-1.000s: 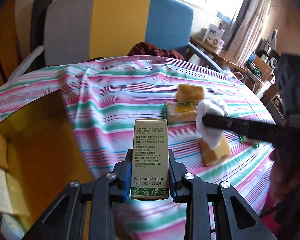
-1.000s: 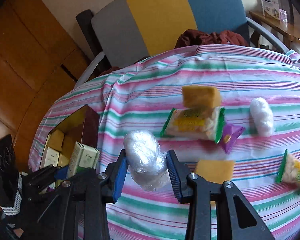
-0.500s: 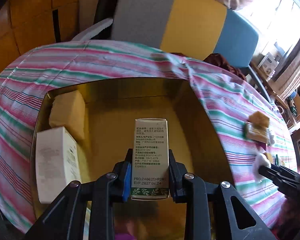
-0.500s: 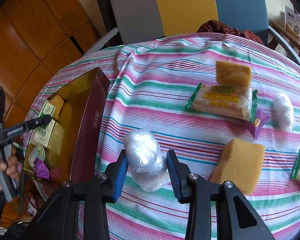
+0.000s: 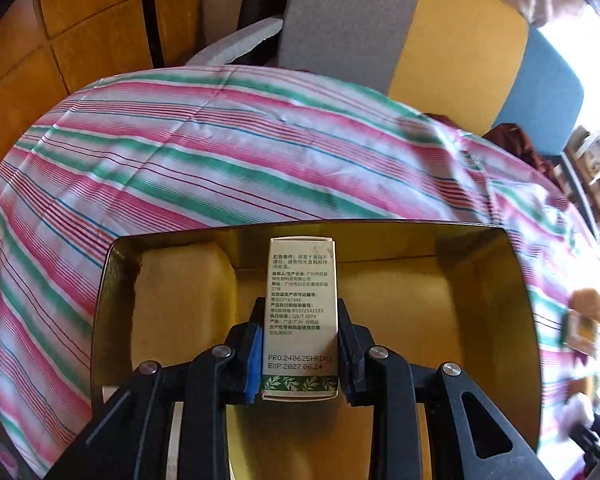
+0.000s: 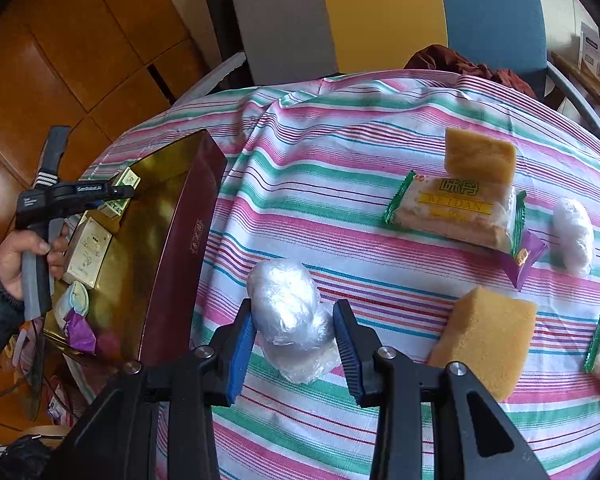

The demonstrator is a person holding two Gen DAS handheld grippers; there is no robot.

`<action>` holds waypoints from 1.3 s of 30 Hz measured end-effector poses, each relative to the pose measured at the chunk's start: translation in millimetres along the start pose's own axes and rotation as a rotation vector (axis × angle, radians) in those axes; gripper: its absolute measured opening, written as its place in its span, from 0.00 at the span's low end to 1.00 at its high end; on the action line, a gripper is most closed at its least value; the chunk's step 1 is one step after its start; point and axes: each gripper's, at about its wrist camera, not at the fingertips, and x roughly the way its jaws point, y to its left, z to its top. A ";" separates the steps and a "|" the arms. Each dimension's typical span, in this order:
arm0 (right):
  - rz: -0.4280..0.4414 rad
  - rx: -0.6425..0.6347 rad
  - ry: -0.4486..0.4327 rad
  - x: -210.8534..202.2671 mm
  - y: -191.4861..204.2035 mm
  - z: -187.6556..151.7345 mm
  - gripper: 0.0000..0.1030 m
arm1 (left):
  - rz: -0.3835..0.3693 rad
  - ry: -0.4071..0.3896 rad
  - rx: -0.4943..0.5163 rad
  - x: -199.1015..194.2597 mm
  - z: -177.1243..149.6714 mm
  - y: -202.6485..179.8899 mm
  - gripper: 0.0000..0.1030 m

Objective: Organize objects
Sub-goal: 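Drop the medicine box in the tray with left gripper while right releases the cotton ball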

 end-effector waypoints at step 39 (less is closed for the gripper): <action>0.278 -0.106 0.198 76.5 189.4 51.7 0.38 | 0.007 -0.264 -0.078 -131.6 -136.4 99.9 0.61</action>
